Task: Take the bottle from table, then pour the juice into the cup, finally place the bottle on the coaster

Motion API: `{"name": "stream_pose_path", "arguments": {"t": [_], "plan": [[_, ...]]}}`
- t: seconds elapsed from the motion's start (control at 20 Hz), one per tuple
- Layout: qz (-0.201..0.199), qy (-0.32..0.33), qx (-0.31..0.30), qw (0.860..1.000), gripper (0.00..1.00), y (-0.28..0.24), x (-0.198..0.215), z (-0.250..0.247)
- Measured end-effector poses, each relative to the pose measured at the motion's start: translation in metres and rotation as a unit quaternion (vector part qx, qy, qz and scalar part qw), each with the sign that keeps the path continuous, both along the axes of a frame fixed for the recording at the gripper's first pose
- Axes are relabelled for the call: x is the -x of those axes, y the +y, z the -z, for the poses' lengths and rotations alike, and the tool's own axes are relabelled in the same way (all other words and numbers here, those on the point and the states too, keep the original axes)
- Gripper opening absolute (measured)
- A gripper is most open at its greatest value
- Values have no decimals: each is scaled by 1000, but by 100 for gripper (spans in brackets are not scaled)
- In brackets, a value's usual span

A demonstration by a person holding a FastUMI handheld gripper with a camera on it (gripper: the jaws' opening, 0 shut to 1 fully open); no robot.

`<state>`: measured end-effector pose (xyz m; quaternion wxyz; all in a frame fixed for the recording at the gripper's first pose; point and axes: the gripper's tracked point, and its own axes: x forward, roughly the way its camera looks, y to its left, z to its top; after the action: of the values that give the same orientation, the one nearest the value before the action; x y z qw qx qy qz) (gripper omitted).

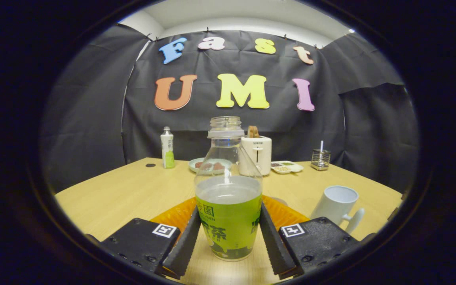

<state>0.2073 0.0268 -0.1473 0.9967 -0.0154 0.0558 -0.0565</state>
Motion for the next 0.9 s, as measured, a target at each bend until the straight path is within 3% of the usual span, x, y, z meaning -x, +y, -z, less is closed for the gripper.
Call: {"name": "stream_pose_path", "arguments": {"t": [0.5, 0.9], "plan": [[-20, -27, -13, 999, 81, 15, 44, -51], [-28, -49, -61, 997, 81, 0, 71, -77]]}}
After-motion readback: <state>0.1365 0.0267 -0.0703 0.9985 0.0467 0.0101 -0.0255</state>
